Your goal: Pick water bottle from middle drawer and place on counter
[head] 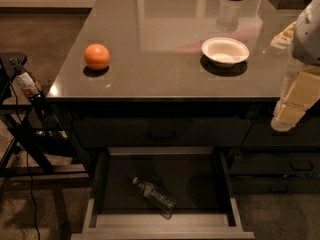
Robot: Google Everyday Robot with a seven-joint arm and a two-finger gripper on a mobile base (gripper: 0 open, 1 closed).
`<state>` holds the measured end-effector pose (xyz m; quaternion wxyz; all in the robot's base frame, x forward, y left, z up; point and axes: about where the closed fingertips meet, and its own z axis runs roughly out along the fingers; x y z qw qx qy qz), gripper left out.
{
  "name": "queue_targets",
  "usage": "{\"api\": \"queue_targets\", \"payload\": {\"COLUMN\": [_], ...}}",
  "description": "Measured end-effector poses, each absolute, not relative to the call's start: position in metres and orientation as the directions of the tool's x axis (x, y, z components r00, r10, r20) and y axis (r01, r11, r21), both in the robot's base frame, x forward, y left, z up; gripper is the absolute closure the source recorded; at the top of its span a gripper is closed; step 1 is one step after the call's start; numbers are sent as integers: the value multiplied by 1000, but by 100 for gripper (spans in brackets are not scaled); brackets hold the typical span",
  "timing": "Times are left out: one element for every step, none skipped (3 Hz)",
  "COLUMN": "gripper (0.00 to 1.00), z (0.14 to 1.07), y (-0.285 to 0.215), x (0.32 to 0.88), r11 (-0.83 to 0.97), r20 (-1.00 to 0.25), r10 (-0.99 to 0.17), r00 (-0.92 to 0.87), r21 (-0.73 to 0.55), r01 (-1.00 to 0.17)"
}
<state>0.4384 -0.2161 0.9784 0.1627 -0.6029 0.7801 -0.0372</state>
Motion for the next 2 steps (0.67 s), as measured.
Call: {"api": "queue_targets", "payload": {"gripper": [0, 0], "z": [978, 962], "y": [-216, -204], "x": [438, 439], "r11": [270, 293], "r20": [-209, -228], "r10": [-953, -944], "r00": [-220, -238], "r21": [-254, -249], "r01": [-929, -923]}}
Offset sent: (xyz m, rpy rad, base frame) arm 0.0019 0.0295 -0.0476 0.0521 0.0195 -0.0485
